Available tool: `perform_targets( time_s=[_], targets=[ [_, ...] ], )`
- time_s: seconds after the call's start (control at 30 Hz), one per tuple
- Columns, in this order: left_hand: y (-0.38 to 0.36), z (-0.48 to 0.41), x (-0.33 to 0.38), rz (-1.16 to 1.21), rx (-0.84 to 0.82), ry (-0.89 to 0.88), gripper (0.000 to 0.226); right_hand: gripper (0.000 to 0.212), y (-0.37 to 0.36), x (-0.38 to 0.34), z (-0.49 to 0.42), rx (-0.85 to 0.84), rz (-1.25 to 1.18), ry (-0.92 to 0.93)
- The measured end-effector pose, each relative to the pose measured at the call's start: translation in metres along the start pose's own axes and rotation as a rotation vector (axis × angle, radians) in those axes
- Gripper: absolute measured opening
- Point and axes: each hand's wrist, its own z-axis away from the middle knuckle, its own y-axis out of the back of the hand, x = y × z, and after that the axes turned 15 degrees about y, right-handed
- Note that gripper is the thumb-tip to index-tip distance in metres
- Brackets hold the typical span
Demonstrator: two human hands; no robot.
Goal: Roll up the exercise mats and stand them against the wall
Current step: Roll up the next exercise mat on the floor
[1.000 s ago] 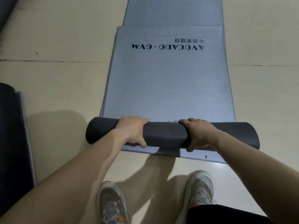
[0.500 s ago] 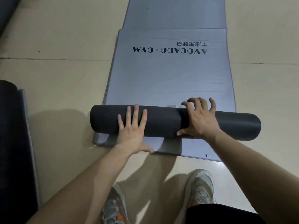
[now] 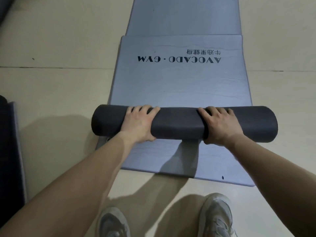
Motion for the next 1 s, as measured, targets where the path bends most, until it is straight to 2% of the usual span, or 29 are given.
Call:
perform_targets(
  time_s=[0.1,0.2,0.3,0.37,0.4,0.43,0.5,0.53,0.6,0.67,0.73,0.83,0.93,1.0],
  targets=[
    [0.013,0.030,0.002,0.031,-0.226,-0.036,0.114,0.109,0.015,-0.011,0.028,-0.156,-0.083,0.060],
    [0.018,0.057,0.002,0.080,-0.482,-0.057,0.109,0.116,0.013,-0.026,0.059,-0.264,-0.188,0.099],
    [0.034,0.048,0.002,0.128,-0.642,-0.033,0.104,0.126,-0.010,-0.052,0.093,-0.074,-0.079,0.043],
    [0.042,0.041,0.001,0.180,-0.691,0.012,0.101,0.145,-0.027,-0.072,0.108,-0.030,-0.017,0.003],
    [0.044,0.044,0.000,0.192,-0.634,0.047,0.099,0.151,-0.028,-0.073,0.105,-0.035,-0.026,0.000],
    [0.045,0.049,0.000,0.194,-0.497,0.102,0.095,0.152,-0.023,-0.068,0.096,-0.055,-0.044,0.006],
    [0.036,0.074,0.002,0.181,-0.121,0.222,0.083,0.146,-0.005,-0.046,0.066,-0.018,-0.097,0.012],
    [0.028,0.089,0.005,0.157,-0.046,0.241,0.087,0.147,0.008,-0.037,0.050,-0.022,-0.124,0.009],
    [0.011,0.105,0.013,0.065,-0.120,0.219,0.123,0.147,0.023,-0.029,0.030,-0.031,-0.095,-0.003],
    [0.000,0.085,0.015,0.003,-0.177,0.201,0.145,0.135,0.017,-0.028,0.028,0.045,-0.053,-0.049],
    [0.002,0.044,0.012,0.045,-0.191,0.205,0.149,0.134,-0.001,-0.027,0.038,0.122,-0.062,-0.134],
    [0.020,-0.015,0.004,0.098,-0.251,0.133,0.145,0.158,-0.027,-0.009,0.035,0.003,0.051,-0.109],
    [0.017,-0.020,-0.006,0.101,-0.140,0.053,0.136,0.145,-0.031,0.012,0.013,0.098,0.051,-0.097],
    [0.007,-0.010,-0.011,-0.039,-0.039,0.019,0.142,0.137,-0.026,0.021,0.003,0.138,0.055,-0.060]
  ],
)
